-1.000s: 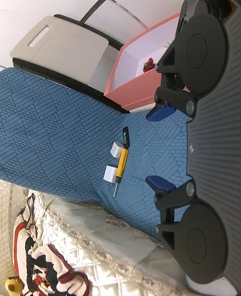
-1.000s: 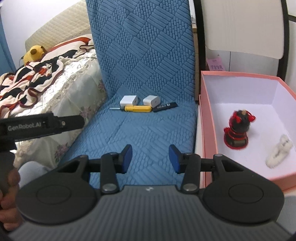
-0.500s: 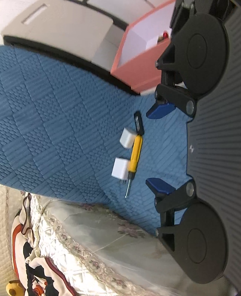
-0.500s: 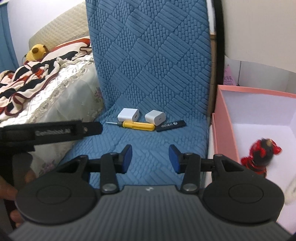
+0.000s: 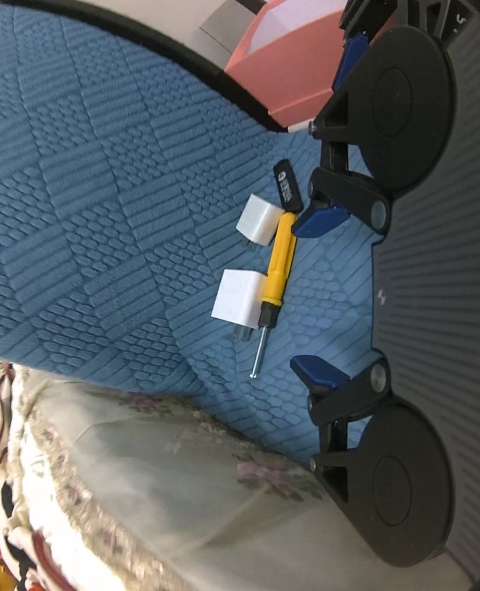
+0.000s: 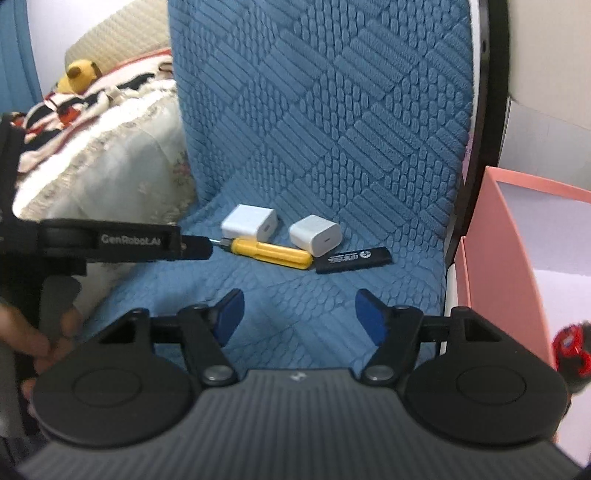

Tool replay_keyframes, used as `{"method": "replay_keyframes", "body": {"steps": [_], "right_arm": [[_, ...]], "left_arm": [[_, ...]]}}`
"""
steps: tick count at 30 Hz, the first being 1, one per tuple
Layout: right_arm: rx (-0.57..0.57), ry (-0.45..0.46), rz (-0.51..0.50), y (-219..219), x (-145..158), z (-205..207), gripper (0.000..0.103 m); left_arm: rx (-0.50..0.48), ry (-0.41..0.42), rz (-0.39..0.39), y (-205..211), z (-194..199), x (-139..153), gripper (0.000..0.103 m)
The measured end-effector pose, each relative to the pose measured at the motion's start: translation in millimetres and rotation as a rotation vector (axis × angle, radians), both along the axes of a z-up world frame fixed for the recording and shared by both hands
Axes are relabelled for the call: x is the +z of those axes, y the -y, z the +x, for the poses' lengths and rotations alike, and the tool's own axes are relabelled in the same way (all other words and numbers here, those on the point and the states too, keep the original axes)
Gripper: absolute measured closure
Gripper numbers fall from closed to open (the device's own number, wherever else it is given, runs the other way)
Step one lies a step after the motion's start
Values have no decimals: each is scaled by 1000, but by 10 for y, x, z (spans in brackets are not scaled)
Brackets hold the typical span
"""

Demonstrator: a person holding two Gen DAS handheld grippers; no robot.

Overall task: Organize rigid objects
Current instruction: 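Grasp a white charger with the left tool while the right tool grasps the black USB stick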

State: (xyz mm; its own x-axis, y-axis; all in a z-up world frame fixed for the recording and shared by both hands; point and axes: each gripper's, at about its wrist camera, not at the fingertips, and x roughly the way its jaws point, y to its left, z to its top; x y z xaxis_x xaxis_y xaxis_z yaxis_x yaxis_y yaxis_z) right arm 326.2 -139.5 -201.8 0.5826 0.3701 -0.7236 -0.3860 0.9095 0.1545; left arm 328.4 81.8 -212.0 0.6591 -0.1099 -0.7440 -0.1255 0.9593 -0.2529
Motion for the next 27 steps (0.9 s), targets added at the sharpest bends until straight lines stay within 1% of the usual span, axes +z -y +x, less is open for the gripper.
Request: {"method": "replay_keyframes", "body": {"steps": [2,6,9,12,13,17,19,22,23,27], "right_arm": [[-2,-6,-13,-52,-74,113,37],[-24,-29,-18,-112,-194,301,37],[-46,-38,-40,-156,-282,432,37],[-50,-28,-66,-221,-344,568,36],[-51,-27,-76,-242,-365,613,35],[-56,-20,-143,-278,-490,811,19],[-59,-32,-172,-280,-552,898,19],[-31,-56,-214,-303,-657,1017,19],[-30,-61,-229,-313,-681,1046,16],[9,-77,-231,-347,-705,1132,15]], "left_arm": [[-15,-1,11,17,99,-44,28],[-51,1,20,34,329,-111,28],[-66,-3,59,58,524,-183,29],[-92,-5,80,60,707,-248,29],[-95,-8,86,51,754,-270,29],[-96,-37,97,33,946,-414,29],[-103,-50,91,33,1004,-475,30],[-116,-55,98,50,1051,-492,32],[-119,-57,102,58,1064,-495,32],[-119,-58,115,69,1092,-494,32]]}}
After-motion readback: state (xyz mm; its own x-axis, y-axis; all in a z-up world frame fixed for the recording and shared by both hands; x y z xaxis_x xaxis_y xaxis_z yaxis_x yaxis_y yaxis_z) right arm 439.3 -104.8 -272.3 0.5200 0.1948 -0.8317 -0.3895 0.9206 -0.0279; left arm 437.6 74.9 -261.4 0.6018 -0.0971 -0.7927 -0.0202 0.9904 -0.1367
